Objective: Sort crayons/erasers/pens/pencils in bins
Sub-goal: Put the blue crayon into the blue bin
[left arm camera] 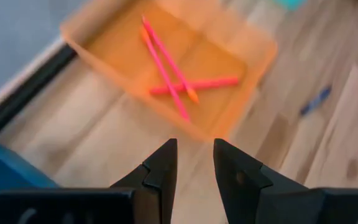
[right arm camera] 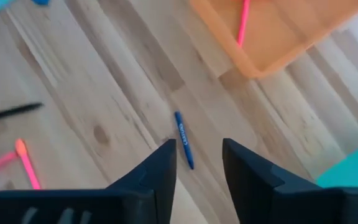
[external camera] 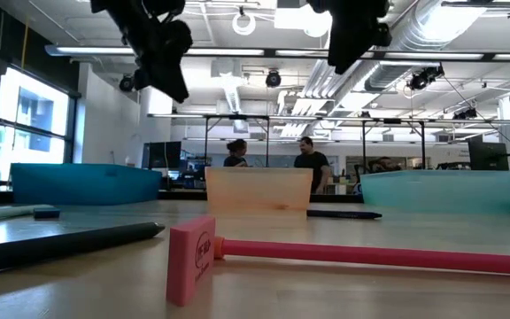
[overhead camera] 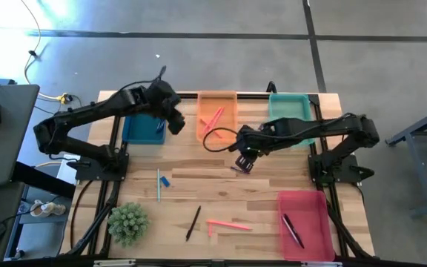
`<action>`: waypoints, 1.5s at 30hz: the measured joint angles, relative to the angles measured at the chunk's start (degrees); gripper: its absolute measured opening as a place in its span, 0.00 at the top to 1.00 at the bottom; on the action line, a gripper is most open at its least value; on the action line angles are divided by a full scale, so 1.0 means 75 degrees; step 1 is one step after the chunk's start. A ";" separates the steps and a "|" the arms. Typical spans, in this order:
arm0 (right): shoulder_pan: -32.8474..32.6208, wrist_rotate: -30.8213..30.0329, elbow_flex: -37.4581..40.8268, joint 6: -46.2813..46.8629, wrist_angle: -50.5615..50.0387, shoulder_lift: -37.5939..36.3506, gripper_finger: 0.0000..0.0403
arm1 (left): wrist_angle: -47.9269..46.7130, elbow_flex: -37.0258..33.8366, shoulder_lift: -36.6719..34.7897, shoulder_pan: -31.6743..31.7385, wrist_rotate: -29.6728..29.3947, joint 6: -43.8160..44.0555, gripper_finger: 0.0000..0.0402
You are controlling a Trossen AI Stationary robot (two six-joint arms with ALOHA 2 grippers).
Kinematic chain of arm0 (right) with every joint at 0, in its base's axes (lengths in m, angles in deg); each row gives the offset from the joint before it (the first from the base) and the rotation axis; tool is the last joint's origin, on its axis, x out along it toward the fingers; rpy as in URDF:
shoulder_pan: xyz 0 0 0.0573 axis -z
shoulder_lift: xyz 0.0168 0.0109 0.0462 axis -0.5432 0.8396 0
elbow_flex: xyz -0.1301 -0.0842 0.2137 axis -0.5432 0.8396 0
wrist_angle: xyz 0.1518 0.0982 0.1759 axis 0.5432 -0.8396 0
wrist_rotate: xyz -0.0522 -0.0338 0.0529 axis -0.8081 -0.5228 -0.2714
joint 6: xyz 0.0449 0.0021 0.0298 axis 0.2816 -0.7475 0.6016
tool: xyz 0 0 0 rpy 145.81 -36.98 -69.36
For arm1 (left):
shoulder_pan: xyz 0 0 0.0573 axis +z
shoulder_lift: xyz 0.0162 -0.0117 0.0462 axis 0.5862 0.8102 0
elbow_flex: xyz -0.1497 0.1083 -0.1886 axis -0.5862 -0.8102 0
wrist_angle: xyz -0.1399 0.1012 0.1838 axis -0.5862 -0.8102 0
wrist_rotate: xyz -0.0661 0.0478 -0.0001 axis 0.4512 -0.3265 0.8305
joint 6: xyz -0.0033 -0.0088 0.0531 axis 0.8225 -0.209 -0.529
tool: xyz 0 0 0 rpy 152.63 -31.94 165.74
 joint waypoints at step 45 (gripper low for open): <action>0.0294 0.1508 0.2486 -0.1206 0.2890 0.2222 0.71 | -0.0019 -0.1447 -0.0064 -0.1567 -0.0145 0.0755 0.84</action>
